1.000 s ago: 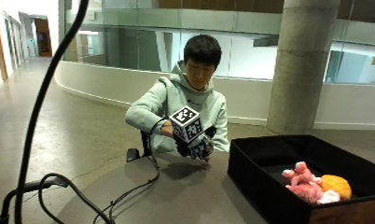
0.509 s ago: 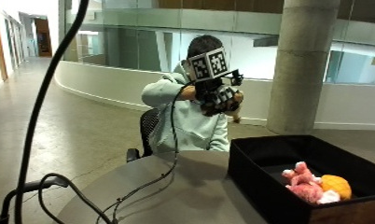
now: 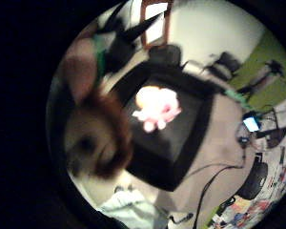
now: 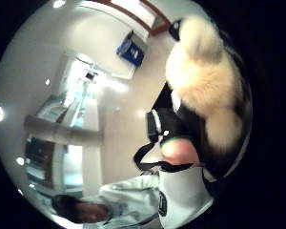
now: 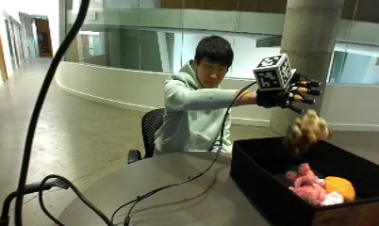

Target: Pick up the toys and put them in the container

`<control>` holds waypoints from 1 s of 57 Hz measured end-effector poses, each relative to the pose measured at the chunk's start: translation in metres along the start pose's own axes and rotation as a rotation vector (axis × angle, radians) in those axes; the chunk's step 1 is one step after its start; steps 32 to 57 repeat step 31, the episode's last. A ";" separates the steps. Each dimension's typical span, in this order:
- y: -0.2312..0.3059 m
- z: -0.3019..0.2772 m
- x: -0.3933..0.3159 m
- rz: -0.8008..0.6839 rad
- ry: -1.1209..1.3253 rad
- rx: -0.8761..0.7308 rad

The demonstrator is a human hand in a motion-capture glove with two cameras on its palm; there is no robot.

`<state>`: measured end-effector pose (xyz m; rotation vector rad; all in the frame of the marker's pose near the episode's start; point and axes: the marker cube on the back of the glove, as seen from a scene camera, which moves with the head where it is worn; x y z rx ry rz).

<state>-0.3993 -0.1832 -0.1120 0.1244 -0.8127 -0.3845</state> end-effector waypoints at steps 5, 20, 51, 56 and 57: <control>0.003 0.019 -0.011 -0.100 0.045 0.039; 0.025 0.009 -0.022 -0.209 0.010 0.159; 0.069 -0.038 -0.004 -0.301 0.093 0.278; 0.069 -0.038 -0.004 -0.301 0.093 0.278; 0.069 -0.038 -0.004 -0.301 0.093 0.278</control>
